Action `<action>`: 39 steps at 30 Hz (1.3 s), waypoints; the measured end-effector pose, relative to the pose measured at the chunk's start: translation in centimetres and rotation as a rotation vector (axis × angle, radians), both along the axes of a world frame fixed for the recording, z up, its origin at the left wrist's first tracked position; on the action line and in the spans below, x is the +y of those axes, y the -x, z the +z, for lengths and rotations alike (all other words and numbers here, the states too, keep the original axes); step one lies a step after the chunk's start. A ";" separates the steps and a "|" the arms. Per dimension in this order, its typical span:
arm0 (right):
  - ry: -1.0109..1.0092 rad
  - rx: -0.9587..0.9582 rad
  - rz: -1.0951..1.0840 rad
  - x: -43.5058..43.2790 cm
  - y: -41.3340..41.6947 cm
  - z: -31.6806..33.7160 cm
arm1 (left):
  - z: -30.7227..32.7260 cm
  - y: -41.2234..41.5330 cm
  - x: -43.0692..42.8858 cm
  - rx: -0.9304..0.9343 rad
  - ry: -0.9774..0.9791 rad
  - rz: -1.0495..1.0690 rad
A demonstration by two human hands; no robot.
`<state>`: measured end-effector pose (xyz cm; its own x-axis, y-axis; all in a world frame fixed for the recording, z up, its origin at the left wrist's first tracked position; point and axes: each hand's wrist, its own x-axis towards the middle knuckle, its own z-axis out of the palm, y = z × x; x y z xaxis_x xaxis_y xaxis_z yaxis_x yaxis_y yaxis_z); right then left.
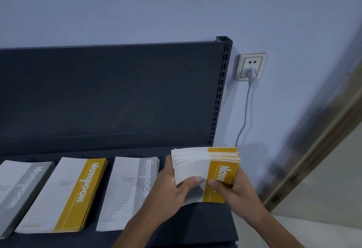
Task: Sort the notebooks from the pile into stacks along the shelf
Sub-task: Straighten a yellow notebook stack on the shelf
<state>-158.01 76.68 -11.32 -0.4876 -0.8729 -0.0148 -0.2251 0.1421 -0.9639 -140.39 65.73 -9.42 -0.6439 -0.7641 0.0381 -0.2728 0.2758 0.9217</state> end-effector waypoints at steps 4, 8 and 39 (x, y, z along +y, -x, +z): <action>-0.020 -0.034 0.013 0.5 0.4 0.1 | 0.5 -1.1 -0.2 0.029 -0.022 -0.049; -0.040 -0.020 0.032 0.2 0.6 0.4 | 0.9 -0.5 -0.6 0.010 -0.005 -0.069; -0.409 0.012 -0.065 -2.7 1.1 -0.8 | -1.1 0.8 -3.1 -0.478 -0.054 0.059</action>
